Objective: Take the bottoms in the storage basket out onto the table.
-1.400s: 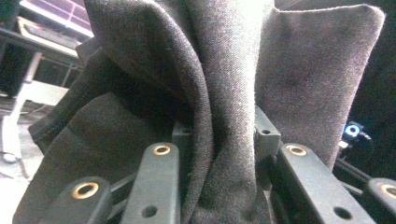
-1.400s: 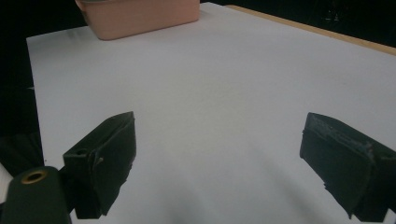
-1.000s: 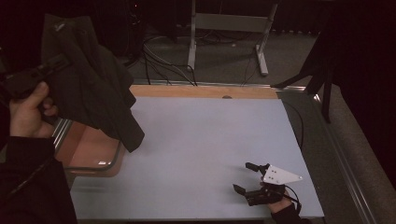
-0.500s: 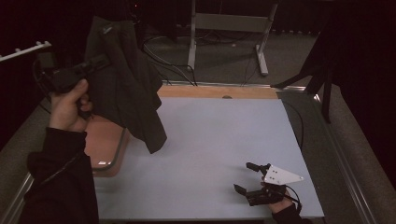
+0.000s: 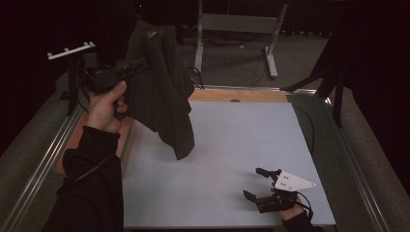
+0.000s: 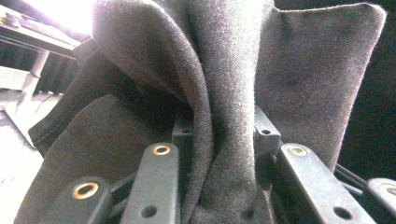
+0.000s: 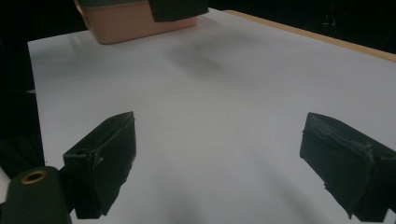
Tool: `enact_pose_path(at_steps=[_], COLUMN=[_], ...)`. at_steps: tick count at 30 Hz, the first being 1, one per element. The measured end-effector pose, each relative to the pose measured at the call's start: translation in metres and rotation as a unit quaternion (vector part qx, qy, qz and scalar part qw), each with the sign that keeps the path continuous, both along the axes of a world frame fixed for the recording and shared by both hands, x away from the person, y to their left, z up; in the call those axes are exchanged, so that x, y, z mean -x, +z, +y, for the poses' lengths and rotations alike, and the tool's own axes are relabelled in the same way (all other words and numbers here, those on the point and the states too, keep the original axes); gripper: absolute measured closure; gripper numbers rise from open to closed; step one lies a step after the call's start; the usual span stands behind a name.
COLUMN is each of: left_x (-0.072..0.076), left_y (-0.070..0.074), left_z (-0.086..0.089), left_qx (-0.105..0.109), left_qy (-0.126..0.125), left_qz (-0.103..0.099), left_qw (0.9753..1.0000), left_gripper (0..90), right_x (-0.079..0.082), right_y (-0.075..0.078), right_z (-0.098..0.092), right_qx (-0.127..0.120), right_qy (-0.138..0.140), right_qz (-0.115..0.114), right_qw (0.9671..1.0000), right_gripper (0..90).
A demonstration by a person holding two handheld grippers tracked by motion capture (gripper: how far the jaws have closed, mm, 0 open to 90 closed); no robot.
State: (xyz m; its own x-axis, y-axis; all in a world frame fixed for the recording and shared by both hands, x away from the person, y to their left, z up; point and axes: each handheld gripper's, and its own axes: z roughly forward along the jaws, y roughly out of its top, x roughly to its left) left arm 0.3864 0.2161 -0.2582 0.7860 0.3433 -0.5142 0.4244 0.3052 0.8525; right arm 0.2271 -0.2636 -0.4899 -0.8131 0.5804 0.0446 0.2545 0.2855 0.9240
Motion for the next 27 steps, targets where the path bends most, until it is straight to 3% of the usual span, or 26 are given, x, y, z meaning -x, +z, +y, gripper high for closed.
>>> enact_pose_path(at_steps=[14, 27], left_x=[-0.019, -0.032], left_y=[-0.012, -0.039], left_z=[-0.044, -0.076], left_qx=[-0.012, -0.022], left_qy=[-0.024, -0.034], left_qz=[0.009, 0.017], left_qw=[0.9996, 0.9990], left_gripper=[71.9, 71.8], right_x=[0.000, 0.000], right_y=[0.001, 0.003], right_z=[-0.004, -0.005], right_qx=[-0.003, -0.007], right_qy=[-0.002, -0.005], right_qz=[-0.002, -0.003], right_qw=[1.0000, 1.0000], right_gripper=[11.1, 11.1])
